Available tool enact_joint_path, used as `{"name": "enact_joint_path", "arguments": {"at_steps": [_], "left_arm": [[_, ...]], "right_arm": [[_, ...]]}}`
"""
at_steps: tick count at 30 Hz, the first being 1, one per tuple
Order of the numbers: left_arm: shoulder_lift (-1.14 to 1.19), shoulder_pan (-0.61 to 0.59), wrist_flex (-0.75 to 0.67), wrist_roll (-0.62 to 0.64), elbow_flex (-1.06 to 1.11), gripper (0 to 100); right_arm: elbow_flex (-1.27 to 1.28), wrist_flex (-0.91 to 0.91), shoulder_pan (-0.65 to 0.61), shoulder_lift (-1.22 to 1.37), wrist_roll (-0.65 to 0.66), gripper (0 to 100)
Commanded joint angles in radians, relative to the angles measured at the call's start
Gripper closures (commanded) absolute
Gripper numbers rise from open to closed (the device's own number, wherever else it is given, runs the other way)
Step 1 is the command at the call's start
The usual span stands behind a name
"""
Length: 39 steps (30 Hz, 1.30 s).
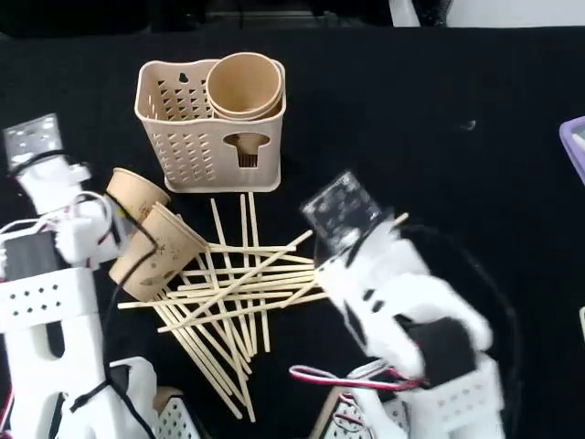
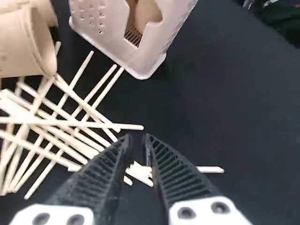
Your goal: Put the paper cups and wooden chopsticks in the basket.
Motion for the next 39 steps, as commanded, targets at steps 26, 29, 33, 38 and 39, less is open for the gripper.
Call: {"name": "enact_joint_path", "arguments": {"at_steps": [26,29,33,38,39], "left_arm": [[0.542,0.271,0.052,0.222,-0.268,72],[0.542,0.263,0.097,0.221,-0.286,72],[0.542,0.260,0.150,0.195,-0.314,72],[0.542,0.259,0.253,0.117,-0.352,72],[0.542,0.259,0.267,0.100,-0.352,72]], "right_arm": [[0.668,-0.259,0.017,-0.509,0.002,94.9],[0.668,-0.261,0.017,-0.509,0.002,94.9],[0.671,-0.262,0.017,-0.509,0.002,94.9],[0.671,-0.262,0.017,-0.509,0.002,94.9],[0.671,-0.262,0.017,-0.509,0.002,94.9]]}}
